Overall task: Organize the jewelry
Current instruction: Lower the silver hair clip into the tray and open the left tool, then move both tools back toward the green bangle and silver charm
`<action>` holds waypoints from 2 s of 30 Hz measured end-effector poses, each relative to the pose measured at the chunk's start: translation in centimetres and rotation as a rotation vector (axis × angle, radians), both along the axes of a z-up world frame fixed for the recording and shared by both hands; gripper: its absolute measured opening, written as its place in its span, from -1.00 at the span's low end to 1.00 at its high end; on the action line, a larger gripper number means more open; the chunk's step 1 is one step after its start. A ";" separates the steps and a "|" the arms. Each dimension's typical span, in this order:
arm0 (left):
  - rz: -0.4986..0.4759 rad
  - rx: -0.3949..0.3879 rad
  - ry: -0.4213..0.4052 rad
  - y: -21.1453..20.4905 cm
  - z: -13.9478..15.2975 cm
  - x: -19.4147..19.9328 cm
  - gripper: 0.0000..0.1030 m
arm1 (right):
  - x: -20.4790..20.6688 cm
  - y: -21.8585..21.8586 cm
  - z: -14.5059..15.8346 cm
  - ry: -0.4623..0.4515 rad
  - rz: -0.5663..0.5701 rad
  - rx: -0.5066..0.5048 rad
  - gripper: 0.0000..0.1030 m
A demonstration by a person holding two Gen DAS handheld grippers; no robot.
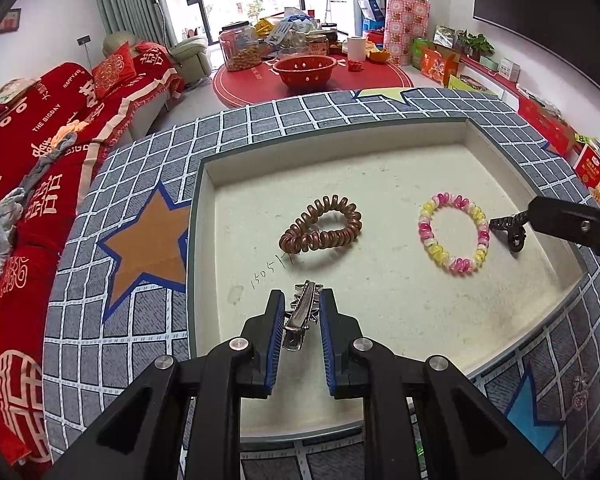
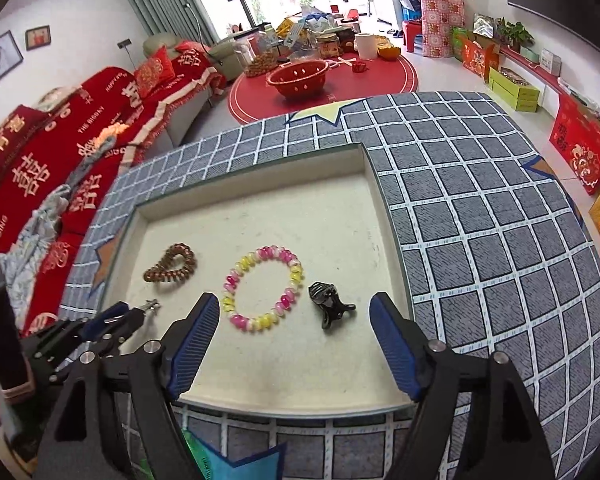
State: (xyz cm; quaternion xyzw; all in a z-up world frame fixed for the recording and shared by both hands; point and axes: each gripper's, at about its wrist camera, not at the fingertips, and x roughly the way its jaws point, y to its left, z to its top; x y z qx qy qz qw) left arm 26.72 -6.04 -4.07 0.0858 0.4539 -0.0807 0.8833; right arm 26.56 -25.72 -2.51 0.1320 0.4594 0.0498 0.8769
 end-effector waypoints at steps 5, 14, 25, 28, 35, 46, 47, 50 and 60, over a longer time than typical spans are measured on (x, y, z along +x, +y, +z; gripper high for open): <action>0.000 -0.002 0.004 -0.1 -0.1 0.1 -0.40 | -1.0 -0.4 0.6 -0.007 -0.008 0.033 0.56; 0.011 -0.031 -0.001 0.3 -0.3 0.3 -0.40 | -3.6 -0.9 1.7 -0.025 -0.018 0.066 0.56; 0.029 -0.043 -0.102 0.7 2.4 -1.4 1.00 | -6.1 -1.5 2.3 -0.038 -0.042 0.099 0.57; 0.014 -0.040 -0.128 0.8 3.3 -2.6 1.00 | -7.0 -2.0 2.5 -0.047 -0.050 0.112 0.69; -0.023 -0.088 -0.102 2.3 3.8 -6.3 1.00 | -10.2 -3.1 3.3 -0.105 -0.085 0.145 0.99; -0.006 -0.150 -0.088 3.4 2.5 -12.5 1.00 | -15.2 -3.6 2.4 -0.038 -0.099 0.171 1.00; -0.005 -0.147 -0.086 3.3 2.2 -12.8 1.00 | -15.8 -3.4 2.1 -0.027 -0.098 0.157 1.00; 0.000 -0.141 -0.066 3.3 1.4 -13.4 1.00 | -17.5 -2.8 0.7 -0.002 -0.098 0.101 1.00; 0.028 -0.142 0.003 3.8 -0.6 -14.4 1.00 | -20.2 -2.7 -3.2 0.090 -0.144 0.022 1.00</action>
